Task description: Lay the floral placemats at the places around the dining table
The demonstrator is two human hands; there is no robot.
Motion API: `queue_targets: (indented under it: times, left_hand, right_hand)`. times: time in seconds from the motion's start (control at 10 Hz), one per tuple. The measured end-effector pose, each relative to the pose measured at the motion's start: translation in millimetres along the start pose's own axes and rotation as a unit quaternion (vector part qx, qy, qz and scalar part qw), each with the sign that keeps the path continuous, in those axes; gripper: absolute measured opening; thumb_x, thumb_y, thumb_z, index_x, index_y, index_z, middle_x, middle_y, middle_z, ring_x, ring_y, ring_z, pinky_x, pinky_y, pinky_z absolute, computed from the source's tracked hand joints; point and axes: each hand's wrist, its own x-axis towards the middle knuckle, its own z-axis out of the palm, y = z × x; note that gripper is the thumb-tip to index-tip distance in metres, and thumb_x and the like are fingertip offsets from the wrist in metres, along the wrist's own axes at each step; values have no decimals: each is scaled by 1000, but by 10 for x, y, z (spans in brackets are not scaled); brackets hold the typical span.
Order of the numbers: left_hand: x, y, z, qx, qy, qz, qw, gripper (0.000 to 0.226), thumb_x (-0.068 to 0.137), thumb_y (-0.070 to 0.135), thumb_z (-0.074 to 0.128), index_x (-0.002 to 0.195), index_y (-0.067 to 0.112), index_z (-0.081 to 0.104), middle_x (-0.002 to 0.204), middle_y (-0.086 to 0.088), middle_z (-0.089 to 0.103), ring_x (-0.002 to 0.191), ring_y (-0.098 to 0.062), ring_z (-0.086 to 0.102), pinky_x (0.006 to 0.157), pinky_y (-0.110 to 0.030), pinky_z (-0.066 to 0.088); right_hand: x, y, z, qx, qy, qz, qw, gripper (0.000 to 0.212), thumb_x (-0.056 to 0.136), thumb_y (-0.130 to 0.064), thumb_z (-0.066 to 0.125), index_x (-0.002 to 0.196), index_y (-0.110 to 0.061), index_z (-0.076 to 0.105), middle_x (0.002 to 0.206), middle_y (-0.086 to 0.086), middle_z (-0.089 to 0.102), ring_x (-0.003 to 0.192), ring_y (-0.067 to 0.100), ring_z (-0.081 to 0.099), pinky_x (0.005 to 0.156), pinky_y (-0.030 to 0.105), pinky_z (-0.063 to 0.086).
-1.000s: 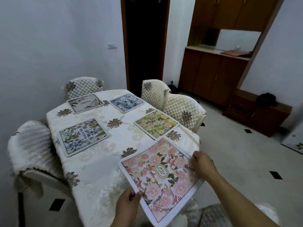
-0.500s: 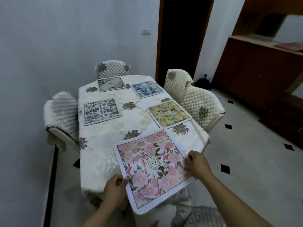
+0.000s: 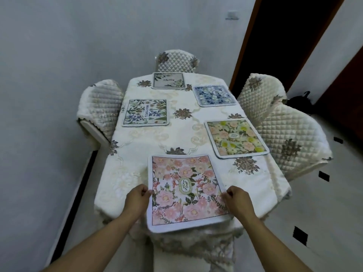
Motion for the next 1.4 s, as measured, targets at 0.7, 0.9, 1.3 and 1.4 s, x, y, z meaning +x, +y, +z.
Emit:
queue_targets:
  times: [0.7,0.9,1.3,1.4]
  left_hand:
    - [35,-242,703,248,89,12,964,26,86,21,67,103,4,58,100,-18,59,91,-35,55,76,-40,46]
    - [-103,-310,769,331,51,25,942,38,91,28,55,126,14,53,122,-10,57,108,-29,52,87,-39,49]
    - [-726,380,114,345,-71,64,934,47,84,53,52,125,29,51,125,0,54,114,-20,50,93,-34,44]
    - [-967,627,-153,397,-48,91,912,43,88,52,48,123,26,51,121,0,56,113,-22,52,91,-36,43]
  right_hand:
    - [346,326,586,-170,-75,-162,969,13,91,-20,42,94,-18,54,96,4,60,88,26,59,64,33,33]
    - [350,357,641,-205,-81,-161,962,20,87,-13,42,102,-16,55,106,5,61,98,27,55,73,36,39]
    - [-164,38,-150,-316,-134,-180,922,37,86,-32,51,117,-13,57,124,11,57,122,31,44,103,46,28]
    - [-406,-142,-557,-304,-115,-171,930,36,91,-39,49,116,-14,56,124,10,57,121,31,46,99,44,34]
